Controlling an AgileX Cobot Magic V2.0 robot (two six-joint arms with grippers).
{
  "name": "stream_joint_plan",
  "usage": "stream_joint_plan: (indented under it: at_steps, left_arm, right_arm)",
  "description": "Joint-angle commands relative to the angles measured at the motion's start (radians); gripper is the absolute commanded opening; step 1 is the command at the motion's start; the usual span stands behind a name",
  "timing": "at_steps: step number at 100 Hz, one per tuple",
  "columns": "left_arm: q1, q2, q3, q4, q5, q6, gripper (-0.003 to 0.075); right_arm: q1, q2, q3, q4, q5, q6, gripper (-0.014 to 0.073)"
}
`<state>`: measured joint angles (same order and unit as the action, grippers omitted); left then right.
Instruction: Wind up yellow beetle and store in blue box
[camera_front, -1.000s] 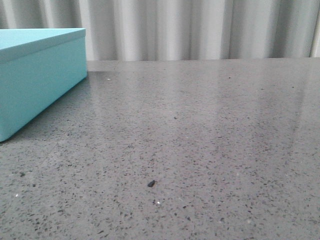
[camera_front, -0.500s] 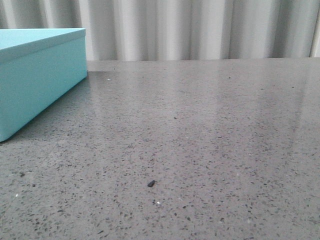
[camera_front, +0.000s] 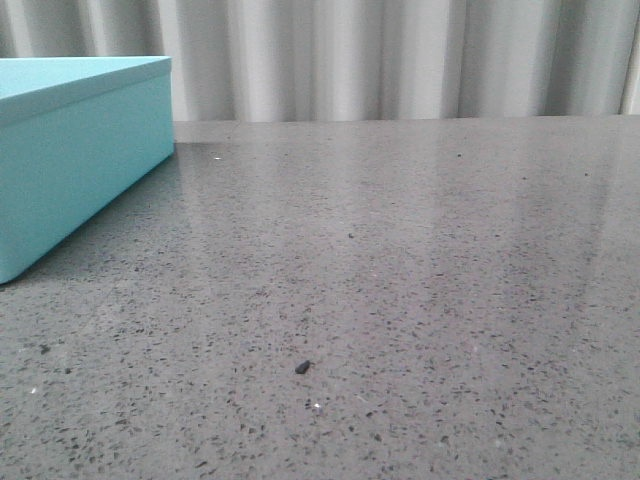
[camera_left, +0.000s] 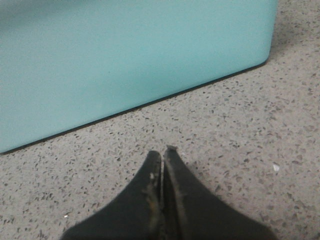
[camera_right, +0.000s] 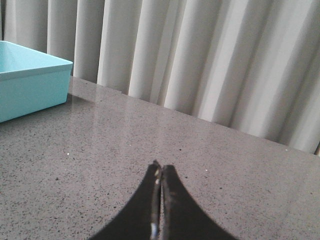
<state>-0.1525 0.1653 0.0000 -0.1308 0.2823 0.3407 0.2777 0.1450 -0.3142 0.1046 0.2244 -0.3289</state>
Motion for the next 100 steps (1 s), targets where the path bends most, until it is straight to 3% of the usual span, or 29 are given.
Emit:
stream_joint_plan:
  at_steps: [1,20,51,60,74,100]
  left_arm:
    - [0.002,0.009,0.024,-0.003,-0.065,-0.005,-0.0021]
    - [0.002,0.009,0.024,-0.003,-0.065,-0.005,-0.0021]
    - [0.002,0.009,0.024,-0.003,-0.065,-0.005,-0.0021]
    - [0.002,0.009,0.024,-0.003,-0.065,-0.005,-0.0021]
    - [0.002,0.009,0.024,-0.003,-0.065,-0.005,-0.0021]
    - [0.002,0.009,0.024,-0.003,-0.065,-0.005,-0.0021]
  right_arm:
    - [0.003,0.009,-0.016,0.002,-0.077,-0.005,-0.0080]
    - [-0.046,0.009,0.118,0.005,-0.224,-0.005,-0.0080]
    - [-0.178,-0.047,0.309,0.005,-0.234,0.018,-0.0080]
    - [-0.216,-0.101,0.347,0.007,-0.205,0.020,-0.0080]
    - [-0.263,-0.178,0.347,0.009,-0.036,0.022,-0.0080]
    - [-0.291,-0.175,0.349,0.011,0.088,0.022,-0.0080]
